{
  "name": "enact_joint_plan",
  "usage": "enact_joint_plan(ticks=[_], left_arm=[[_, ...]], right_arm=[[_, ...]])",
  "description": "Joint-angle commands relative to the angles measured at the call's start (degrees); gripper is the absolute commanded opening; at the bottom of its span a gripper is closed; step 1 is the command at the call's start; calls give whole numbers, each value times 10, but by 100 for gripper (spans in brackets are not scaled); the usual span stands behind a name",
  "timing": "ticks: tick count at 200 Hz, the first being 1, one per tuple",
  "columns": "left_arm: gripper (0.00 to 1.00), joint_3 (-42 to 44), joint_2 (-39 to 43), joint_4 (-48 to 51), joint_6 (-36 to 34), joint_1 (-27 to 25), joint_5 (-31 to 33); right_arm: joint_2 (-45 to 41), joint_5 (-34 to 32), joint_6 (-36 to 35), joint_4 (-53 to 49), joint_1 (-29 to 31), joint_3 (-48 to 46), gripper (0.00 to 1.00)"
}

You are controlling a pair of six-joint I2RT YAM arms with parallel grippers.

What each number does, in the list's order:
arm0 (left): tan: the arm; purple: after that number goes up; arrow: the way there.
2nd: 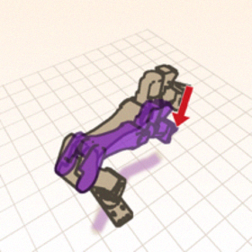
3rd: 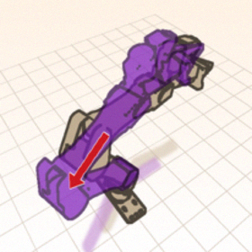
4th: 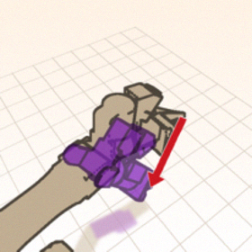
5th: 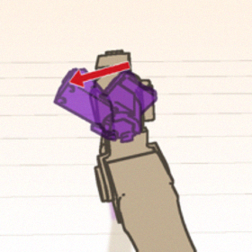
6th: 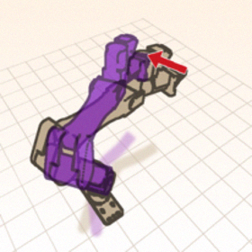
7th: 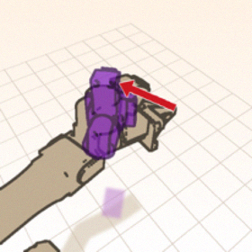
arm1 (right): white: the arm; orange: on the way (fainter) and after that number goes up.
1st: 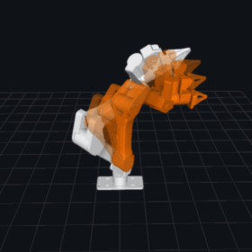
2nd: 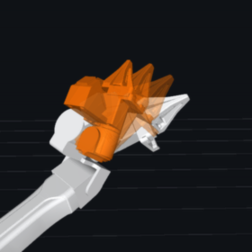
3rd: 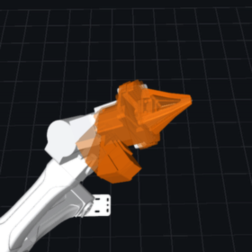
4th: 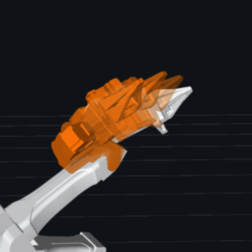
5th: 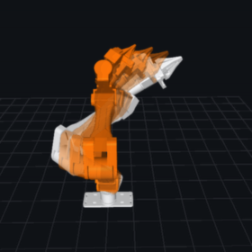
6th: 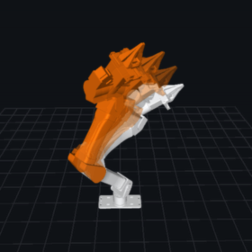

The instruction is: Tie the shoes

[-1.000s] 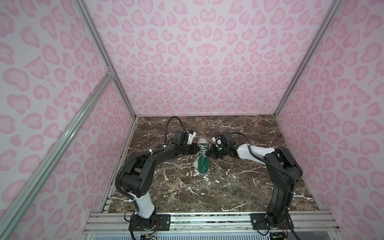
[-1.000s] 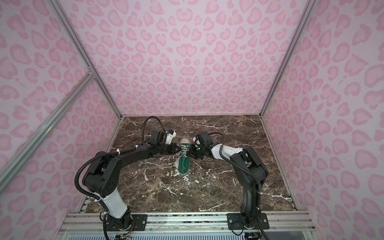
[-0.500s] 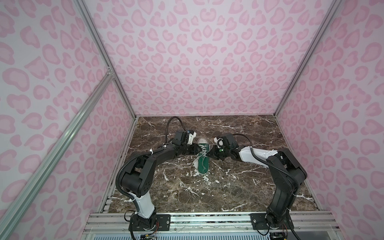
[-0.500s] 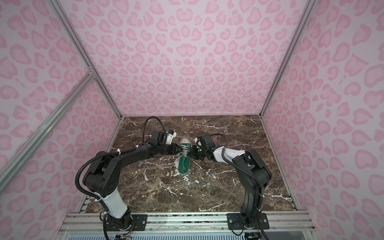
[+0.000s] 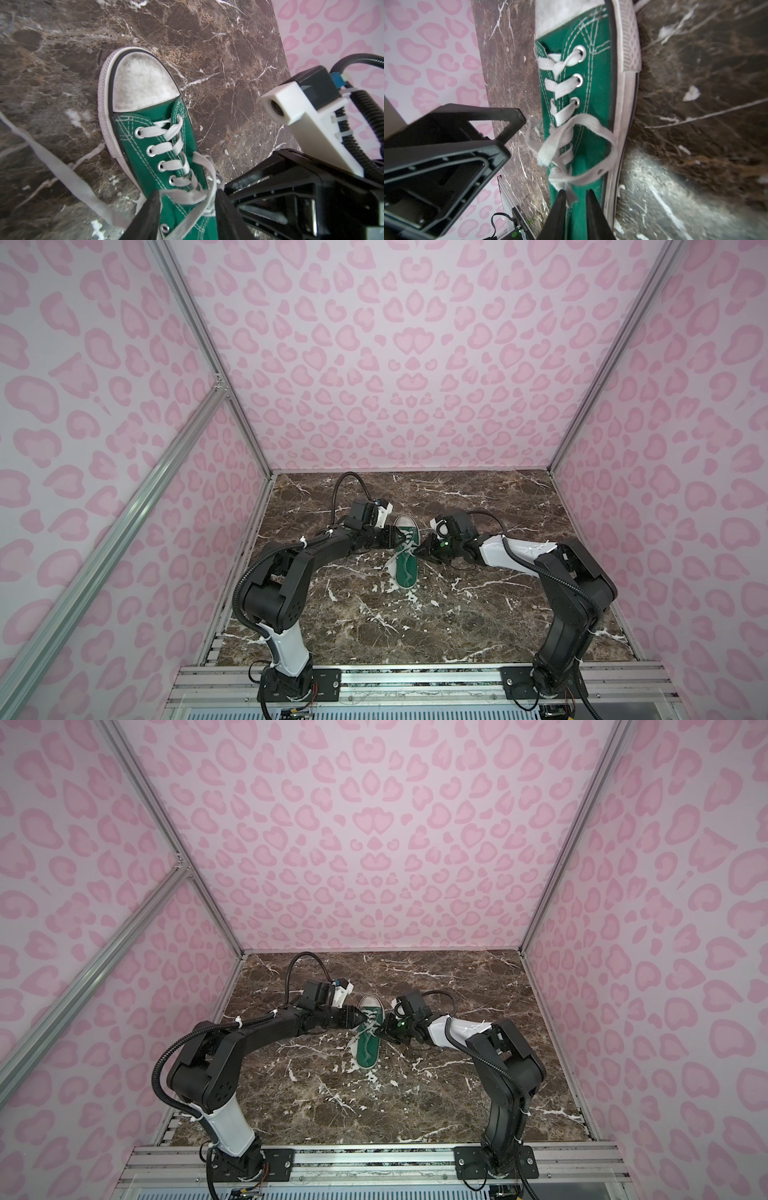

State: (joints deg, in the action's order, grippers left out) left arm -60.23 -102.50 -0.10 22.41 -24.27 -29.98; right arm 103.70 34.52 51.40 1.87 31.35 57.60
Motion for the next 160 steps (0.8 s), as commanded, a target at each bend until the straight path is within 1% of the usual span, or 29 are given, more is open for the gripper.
enact_joint_plan(ticks=[1, 49, 74, 110, 135, 160], left_arm=[[46, -7, 0, -6, -5, 1, 0], [47, -5, 4, -1, -9, 1, 1], [47, -5, 4, 0, -9, 2, 2], [47, -2, 6, 1, -10, 4, 3], [47, 1, 6, 0, -10, 5, 2], [47, 1, 6, 0, -9, 5, 1]], right_arm=[[8, -1, -7, -1, -1, 5, 22], [18, 11, -18, -2, -3, 25, 25], [24, 14, -23, -9, -3, 37, 24], [32, 20, -26, -10, -4, 44, 19], [28, 17, -27, -11, -4, 40, 17], [26, 14, -30, -17, -3, 37, 10]])
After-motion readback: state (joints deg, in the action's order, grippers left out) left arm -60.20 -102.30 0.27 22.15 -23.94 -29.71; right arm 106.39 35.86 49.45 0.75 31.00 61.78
